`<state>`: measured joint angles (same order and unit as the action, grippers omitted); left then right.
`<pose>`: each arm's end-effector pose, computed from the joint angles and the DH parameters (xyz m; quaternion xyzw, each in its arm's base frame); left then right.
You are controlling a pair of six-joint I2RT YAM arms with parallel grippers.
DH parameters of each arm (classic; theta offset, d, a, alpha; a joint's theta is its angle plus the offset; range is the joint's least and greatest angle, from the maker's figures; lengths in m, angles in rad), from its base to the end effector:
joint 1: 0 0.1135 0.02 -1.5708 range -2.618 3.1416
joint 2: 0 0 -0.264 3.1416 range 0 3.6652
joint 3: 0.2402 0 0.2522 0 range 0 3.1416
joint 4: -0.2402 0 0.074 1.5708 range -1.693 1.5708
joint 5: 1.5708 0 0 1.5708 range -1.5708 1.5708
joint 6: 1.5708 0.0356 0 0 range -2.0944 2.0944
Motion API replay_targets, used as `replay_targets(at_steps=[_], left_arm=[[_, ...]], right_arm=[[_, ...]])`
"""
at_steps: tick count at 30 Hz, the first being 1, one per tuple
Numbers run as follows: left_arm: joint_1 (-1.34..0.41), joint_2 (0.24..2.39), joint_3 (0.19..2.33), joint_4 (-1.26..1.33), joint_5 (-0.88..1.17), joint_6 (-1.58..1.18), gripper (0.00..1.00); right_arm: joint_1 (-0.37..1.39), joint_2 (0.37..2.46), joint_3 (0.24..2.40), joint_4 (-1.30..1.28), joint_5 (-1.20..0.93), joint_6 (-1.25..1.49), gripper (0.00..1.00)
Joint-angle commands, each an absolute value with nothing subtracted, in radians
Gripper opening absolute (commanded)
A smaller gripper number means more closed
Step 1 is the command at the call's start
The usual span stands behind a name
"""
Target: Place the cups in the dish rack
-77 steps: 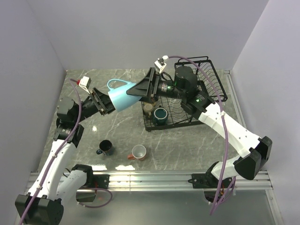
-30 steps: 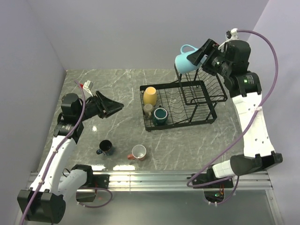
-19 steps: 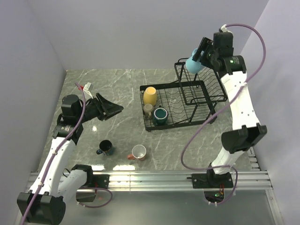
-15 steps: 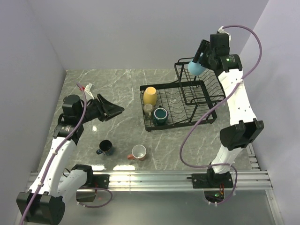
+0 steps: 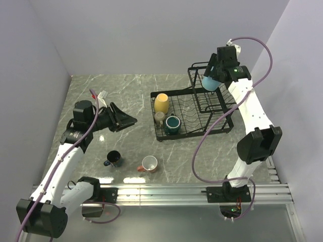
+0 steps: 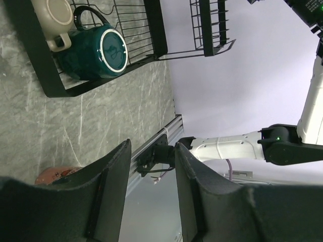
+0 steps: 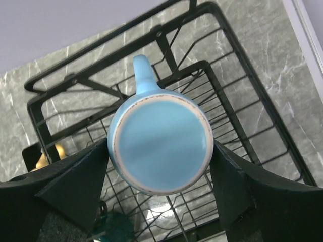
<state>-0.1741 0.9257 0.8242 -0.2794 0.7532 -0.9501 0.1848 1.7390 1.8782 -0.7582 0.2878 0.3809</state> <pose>0.1965 -0.0593 0.3222 -0.1006 0.7909 -0.5355 0.2787 0.3818 0.0611 0.4044 0.1515 0.8690 0.0041 0.4710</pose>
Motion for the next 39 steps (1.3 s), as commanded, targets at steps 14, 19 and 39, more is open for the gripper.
replay_targets(at_steps=[14, 19, 39], left_arm=[[-0.195, 0.940, 0.881, -0.290, 0.730, -0.905, 0.45], [-0.196, 0.942, 0.882, -0.298, 0.729, -0.903, 0.45], [-0.202, 0.972, 0.971, -0.488, 0.612, -0.778, 0.47]], right_arm=[[0.255, 1.779, 1.925, -0.729, 0.466, 0.348, 0.00], [0.258, 1.795, 1.945, -0.724, 0.466, 0.359, 0.00], [0.265, 1.674, 1.977, -0.745, 0.430, 0.327, 0.93]])
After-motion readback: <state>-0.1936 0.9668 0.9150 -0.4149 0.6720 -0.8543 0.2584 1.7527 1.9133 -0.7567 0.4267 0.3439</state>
